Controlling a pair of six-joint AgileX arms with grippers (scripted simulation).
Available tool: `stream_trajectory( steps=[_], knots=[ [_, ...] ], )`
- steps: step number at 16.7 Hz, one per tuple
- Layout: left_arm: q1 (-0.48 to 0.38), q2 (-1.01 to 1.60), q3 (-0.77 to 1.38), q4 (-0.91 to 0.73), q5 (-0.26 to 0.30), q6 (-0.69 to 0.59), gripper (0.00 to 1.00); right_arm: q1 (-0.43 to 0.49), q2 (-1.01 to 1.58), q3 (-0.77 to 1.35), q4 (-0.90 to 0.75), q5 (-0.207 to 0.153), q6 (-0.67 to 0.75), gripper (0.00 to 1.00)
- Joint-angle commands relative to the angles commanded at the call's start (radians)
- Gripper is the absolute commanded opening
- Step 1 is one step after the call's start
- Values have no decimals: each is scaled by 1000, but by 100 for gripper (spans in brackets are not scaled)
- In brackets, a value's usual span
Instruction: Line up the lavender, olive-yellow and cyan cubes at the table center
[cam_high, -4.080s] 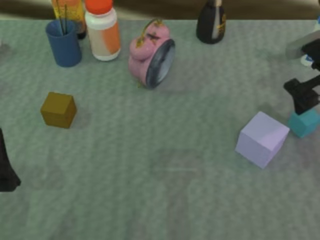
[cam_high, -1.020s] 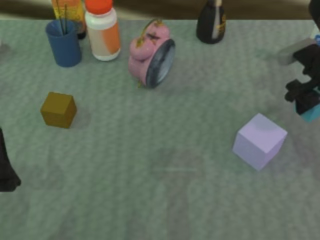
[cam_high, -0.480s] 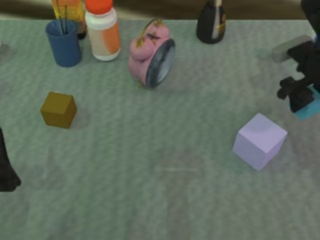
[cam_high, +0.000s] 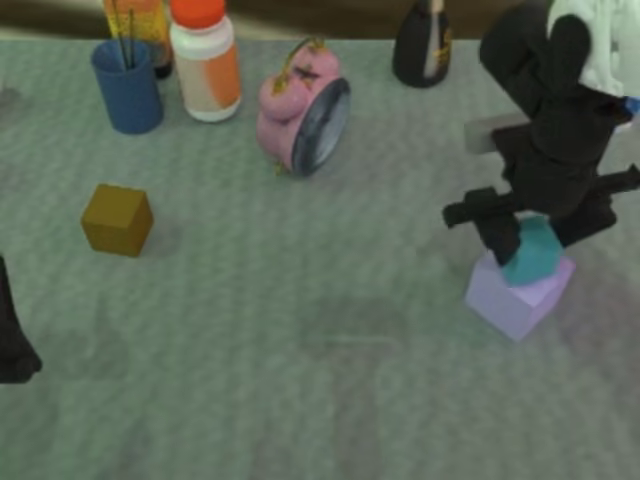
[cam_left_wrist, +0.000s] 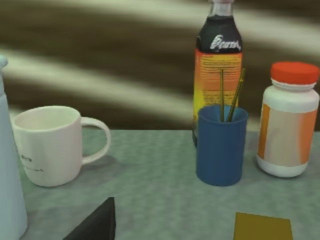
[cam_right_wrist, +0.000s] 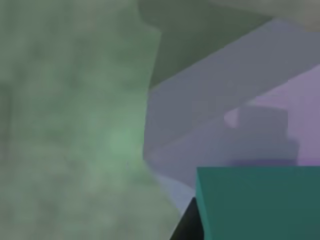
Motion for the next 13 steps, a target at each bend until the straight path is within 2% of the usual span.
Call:
stream_trajectory(
  steps=[3,6,9,13],
  knots=[
    [0,0,0,0,0,0,100,116,-50,-59,2,5,241,0],
    [0,0,0,0,0,0,100,208,-100,-107,11,11,411,0],
    [0,0,0,0,0,0,100,256,-132,-132,20,16,485,0],
    [0,0,0,0,0,0,100,254,-129,-130,19,14,489,0]
  ],
)
